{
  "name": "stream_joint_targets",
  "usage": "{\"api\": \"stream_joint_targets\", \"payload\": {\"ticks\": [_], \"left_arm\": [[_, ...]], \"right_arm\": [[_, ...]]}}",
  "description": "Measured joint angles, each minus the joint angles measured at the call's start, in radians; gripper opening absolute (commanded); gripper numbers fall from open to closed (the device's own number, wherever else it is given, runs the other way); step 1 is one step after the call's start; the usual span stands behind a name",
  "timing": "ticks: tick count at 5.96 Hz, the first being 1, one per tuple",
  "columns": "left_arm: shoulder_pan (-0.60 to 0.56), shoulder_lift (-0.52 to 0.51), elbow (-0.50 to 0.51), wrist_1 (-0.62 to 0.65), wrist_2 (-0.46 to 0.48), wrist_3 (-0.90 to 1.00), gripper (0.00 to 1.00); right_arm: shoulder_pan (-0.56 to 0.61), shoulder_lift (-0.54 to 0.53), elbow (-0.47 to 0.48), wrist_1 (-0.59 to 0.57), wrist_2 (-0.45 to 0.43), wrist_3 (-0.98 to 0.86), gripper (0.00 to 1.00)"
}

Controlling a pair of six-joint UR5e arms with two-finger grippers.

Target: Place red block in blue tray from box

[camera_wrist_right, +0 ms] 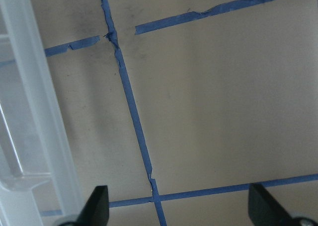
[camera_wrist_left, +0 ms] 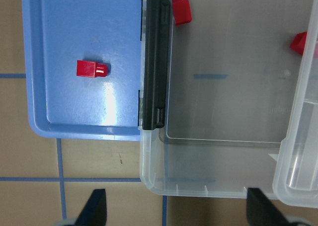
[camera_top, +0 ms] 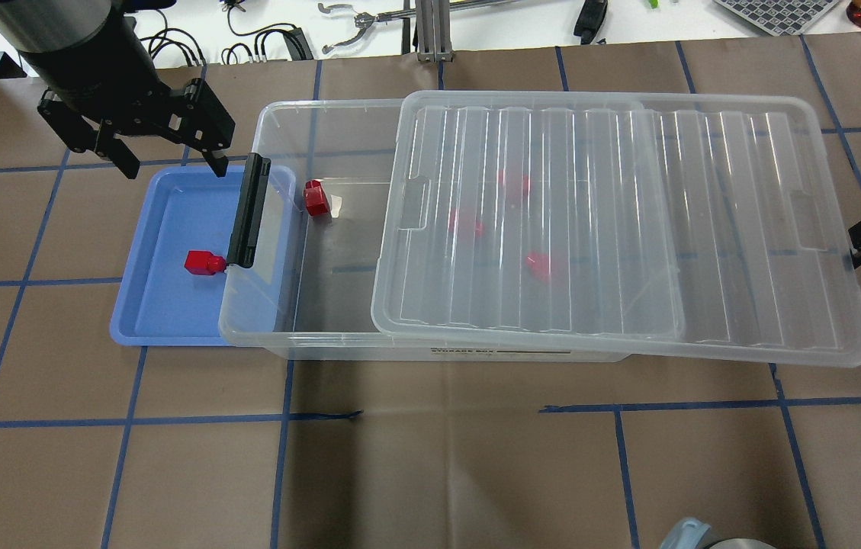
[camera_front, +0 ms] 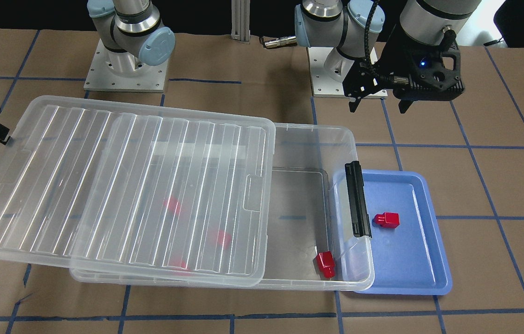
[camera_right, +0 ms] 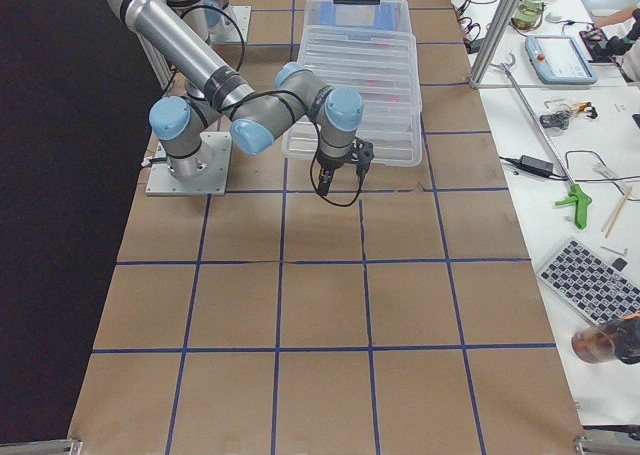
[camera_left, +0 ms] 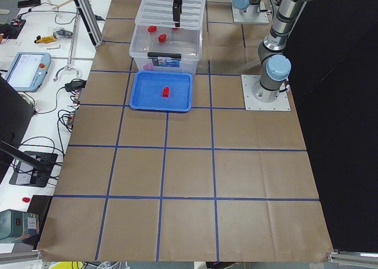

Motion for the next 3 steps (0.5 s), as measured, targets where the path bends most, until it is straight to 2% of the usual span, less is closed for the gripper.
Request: {"api": "stream_joint_targets", "payload": {"ticks": [3], "left_arm": [[-0.001,0.012,-0.023,0.053,-0.001,-0.002,0.98]], "right_arm": [[0.062,-0.005,0.004,-0.003,0.019,0.016,1.0]]}}
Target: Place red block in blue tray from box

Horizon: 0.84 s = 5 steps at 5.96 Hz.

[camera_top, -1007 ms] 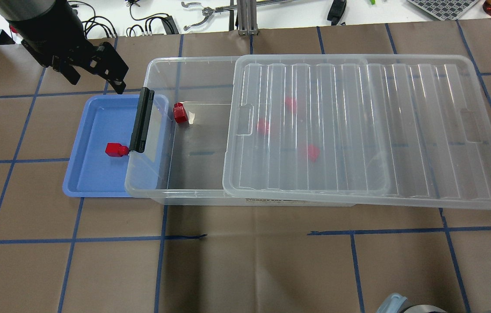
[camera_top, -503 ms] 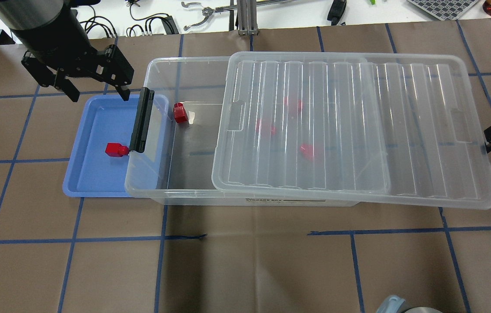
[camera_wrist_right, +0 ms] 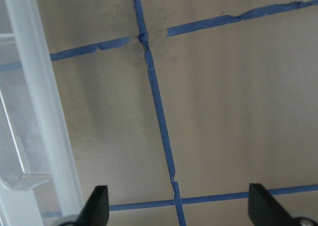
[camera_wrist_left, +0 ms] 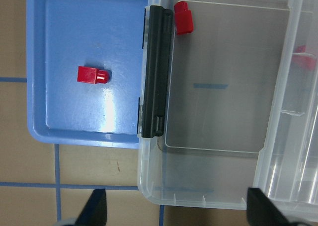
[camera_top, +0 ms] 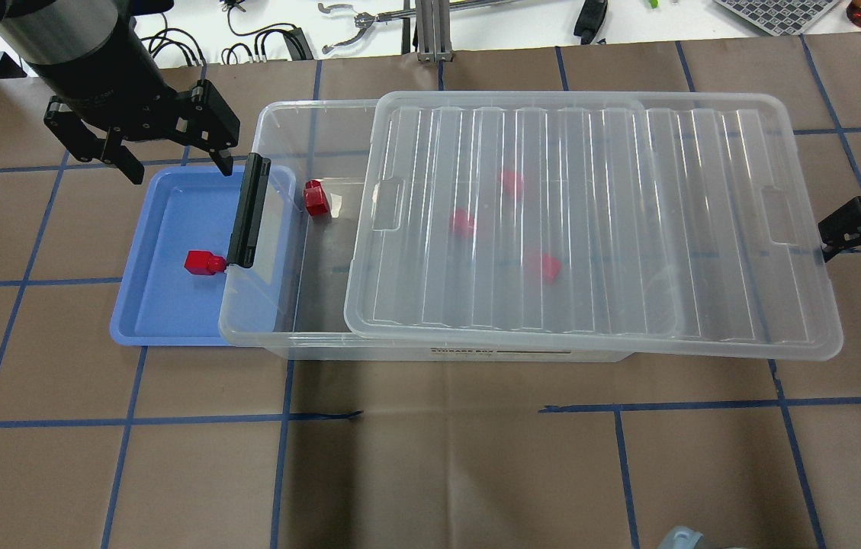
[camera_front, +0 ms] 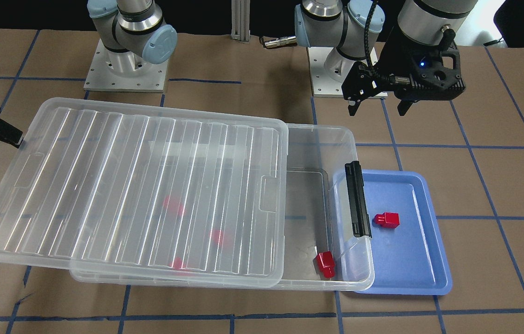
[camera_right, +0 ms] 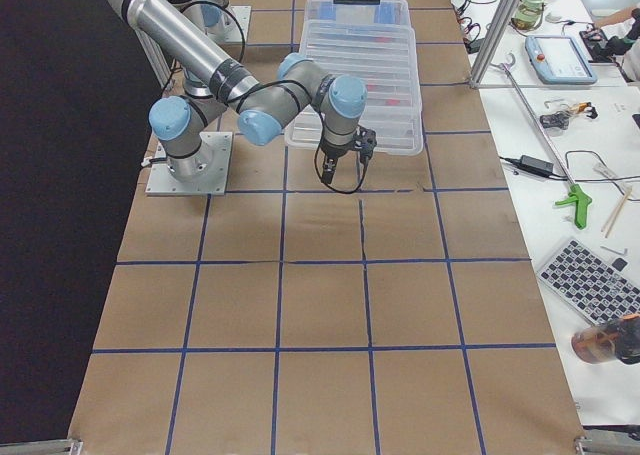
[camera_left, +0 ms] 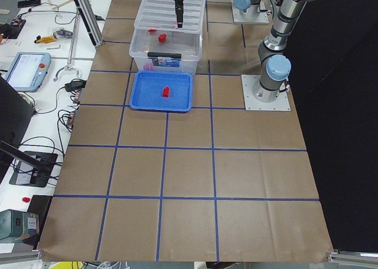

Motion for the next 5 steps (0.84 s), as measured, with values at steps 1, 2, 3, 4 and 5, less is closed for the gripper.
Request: {"api": "stream_joint_targets", "payload": {"ticks": [1,2,3,4,5], "left_arm": [[0.002,0.0,-0.004,0.009,0.0,0.009,0.98],[0.004,-0.005,-0.005,0.013,-0.004,0.011,0.98],[0.005,-0.009,-0.005,0.014,-0.007,0.012,0.98],[0.006,-0.01,-0.006,0.015,-0.009,0.012,0.98],[0.008,-0.012,-0.006,0.014,-0.01,0.012,0.98]], "right_arm": [[0.017,-0.001,-0.001,-0.003,0.002,0.0,1.0],[0.034,-0.002,-0.001,-0.004,0.01,0.001,1.0],[0.052,-0.003,-0.002,-0.003,0.024,0.011,1.0],[0.067,-0.006,-0.001,-0.001,0.033,0.029,1.0],[0.081,-0.011,-0.001,0.0,0.036,0.051,1.0]]}}
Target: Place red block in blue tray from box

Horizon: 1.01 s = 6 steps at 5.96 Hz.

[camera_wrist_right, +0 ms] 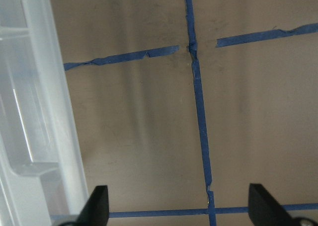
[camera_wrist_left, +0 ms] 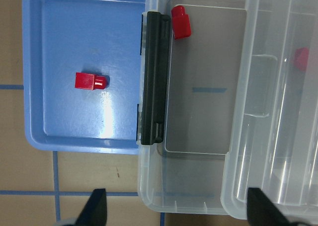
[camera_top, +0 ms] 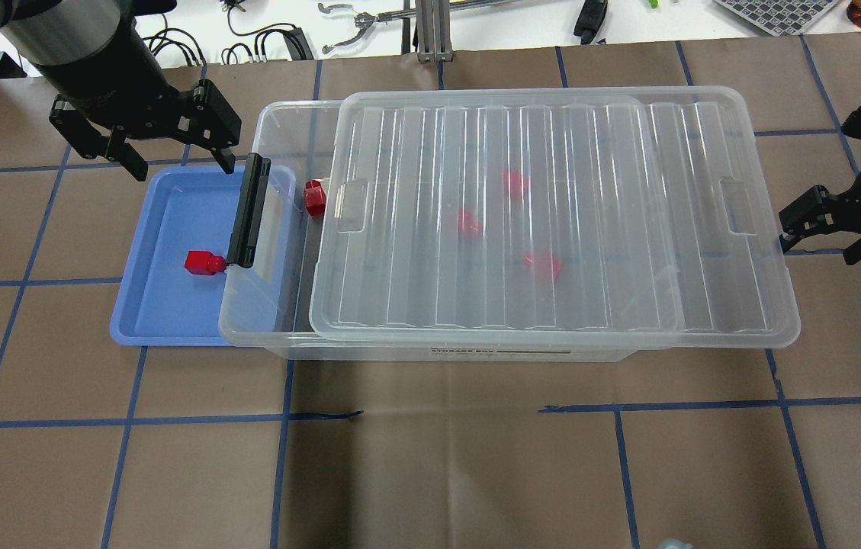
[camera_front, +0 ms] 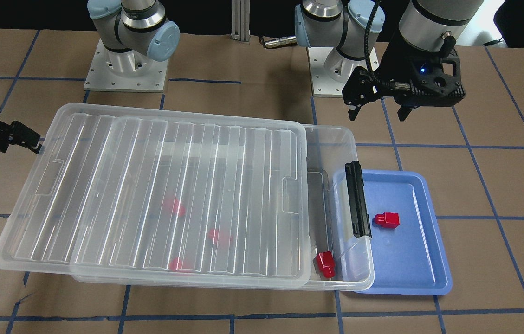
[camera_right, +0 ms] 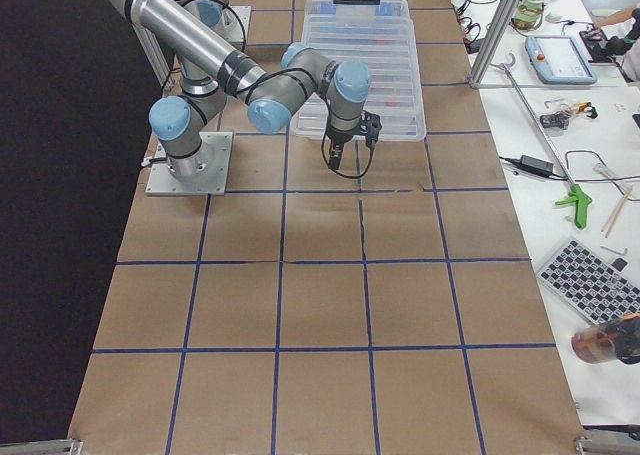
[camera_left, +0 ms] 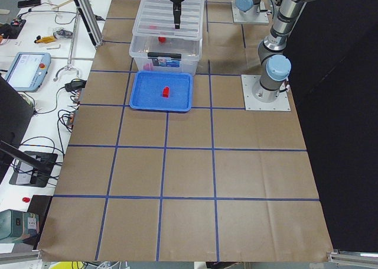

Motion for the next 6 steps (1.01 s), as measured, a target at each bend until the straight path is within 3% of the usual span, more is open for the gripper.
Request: {"api": "stream_joint_targets", "payload": {"ticks": [6], "left_arm": [[0.008,0.0,-0.001,-0.002,0.007,0.0,0.98]], "right_arm": [[0.1,-0.03,0.002,0.003,-0.001,0.12,1.0]]}}
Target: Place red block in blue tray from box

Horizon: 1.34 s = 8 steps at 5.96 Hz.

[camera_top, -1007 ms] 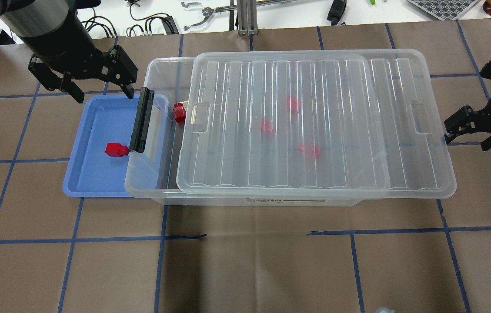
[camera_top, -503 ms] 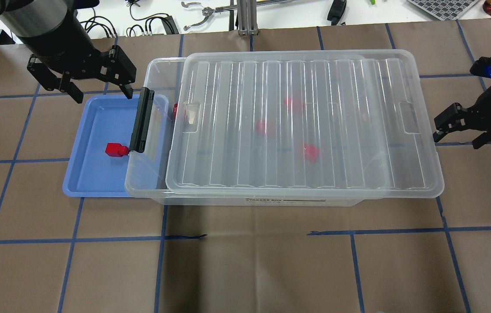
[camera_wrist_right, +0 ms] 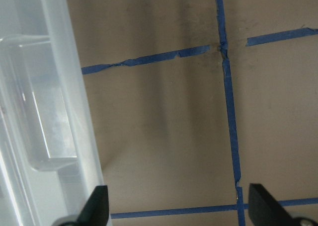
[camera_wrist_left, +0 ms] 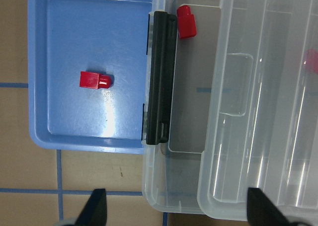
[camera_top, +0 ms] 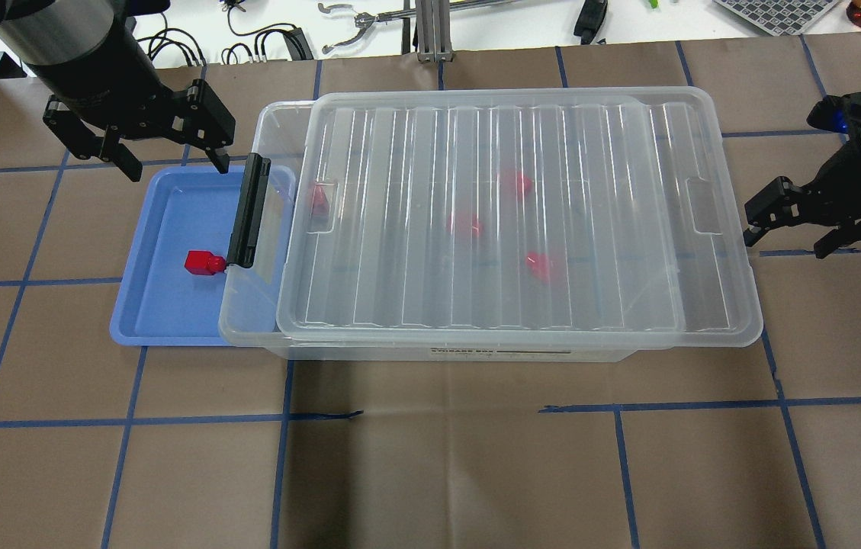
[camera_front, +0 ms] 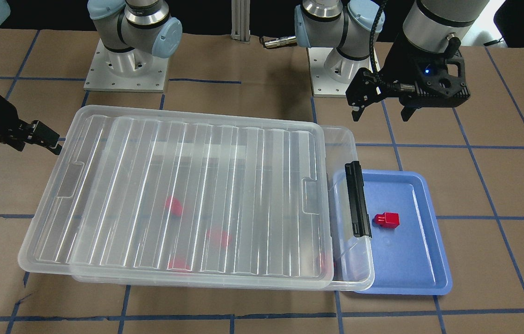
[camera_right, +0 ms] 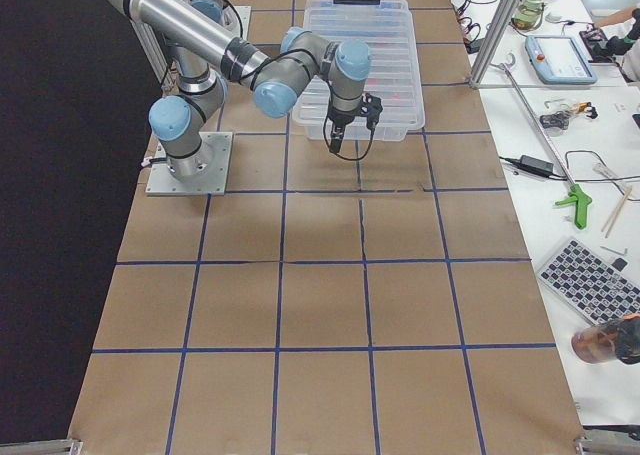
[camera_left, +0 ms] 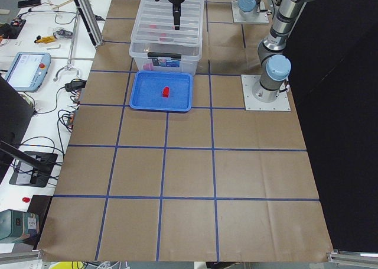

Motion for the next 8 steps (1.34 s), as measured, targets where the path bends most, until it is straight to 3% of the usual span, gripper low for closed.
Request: {"api": "stream_joint_targets", "payload": {"ticks": [8], "left_arm": [[0.0,-0.001,0.004,0.0,0.001,0.0,0.98]], "right_arm": [[0.11,0.0,0.012,0.014,0.114,0.023,1.0]]}}
